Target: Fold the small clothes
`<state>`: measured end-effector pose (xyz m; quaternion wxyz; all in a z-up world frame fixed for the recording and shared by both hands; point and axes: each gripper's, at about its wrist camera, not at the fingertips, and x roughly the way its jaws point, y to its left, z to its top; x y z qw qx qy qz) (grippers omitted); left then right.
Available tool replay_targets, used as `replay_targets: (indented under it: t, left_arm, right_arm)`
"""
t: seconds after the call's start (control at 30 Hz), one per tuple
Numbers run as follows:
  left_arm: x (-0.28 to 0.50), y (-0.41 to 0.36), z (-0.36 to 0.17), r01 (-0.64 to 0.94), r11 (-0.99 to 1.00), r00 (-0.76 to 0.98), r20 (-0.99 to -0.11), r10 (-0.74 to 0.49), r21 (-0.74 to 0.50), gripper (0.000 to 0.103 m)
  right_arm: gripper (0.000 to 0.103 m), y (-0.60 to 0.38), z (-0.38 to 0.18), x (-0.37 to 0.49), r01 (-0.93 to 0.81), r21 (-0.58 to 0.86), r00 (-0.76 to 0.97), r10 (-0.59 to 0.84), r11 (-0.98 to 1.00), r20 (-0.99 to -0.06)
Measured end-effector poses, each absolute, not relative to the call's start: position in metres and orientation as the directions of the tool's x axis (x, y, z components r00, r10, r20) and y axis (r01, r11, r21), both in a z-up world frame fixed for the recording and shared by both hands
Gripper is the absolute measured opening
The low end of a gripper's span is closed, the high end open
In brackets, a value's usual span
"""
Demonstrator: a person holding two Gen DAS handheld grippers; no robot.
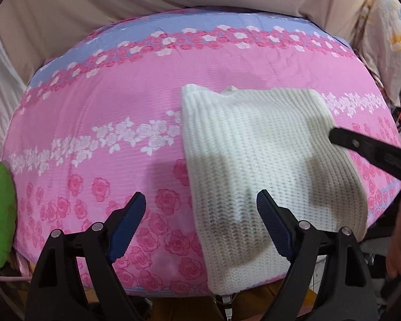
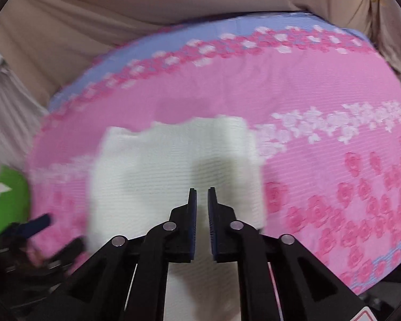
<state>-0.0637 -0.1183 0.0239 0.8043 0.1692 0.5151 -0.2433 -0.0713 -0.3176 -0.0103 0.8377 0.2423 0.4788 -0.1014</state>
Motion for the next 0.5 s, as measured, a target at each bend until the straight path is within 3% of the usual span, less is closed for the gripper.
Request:
replay_targets:
  t: [0.13,0.27,0.33,0.4,0.5]
  left_arm:
    - [-0.048,-0.092,0.020,0.454,0.891,0.342,-0.920,-0.192,-0.017,0.083]
    - [-0.035,-0.070,0.017,0.368,0.928,0.317,-0.930,-0.187,-0.061,0.083]
    - [-0.036,-0.069,0.018,0.366,0.929,0.321,-0.929,-0.184,-0.058,0.083]
    - [-0.035,-0.068,0.017,0.367,0.928,0.321,-0.928,-0.188,-0.061,0.083]
    - [-0.036,-0.074,0.015,0.385,0.921,0.306,-0.933,-0.191,-0.063,0.083]
  right_arm:
    - [0.011,-0.275,-0.020,-0.060,0.283,0.449,0.492,0.273,0.848,-0.827]
    - [0.005,-0.246,-0.072,-0.038,0.279,0.378,0.369,0.264,0.883,-0.891]
    - [0.007,-0.248,-0.054,-0.039,0.296,0.387,0.390,0.259,0.873,-0.884]
    - [0.015,-0.244,-0.029,-0.043,0.269,0.377,0.440,0.235,0.886,-0.867]
    - [0.015,-0.235,-0.033,-0.038,0.244,0.346,0.416,0.224,0.906,-0.881]
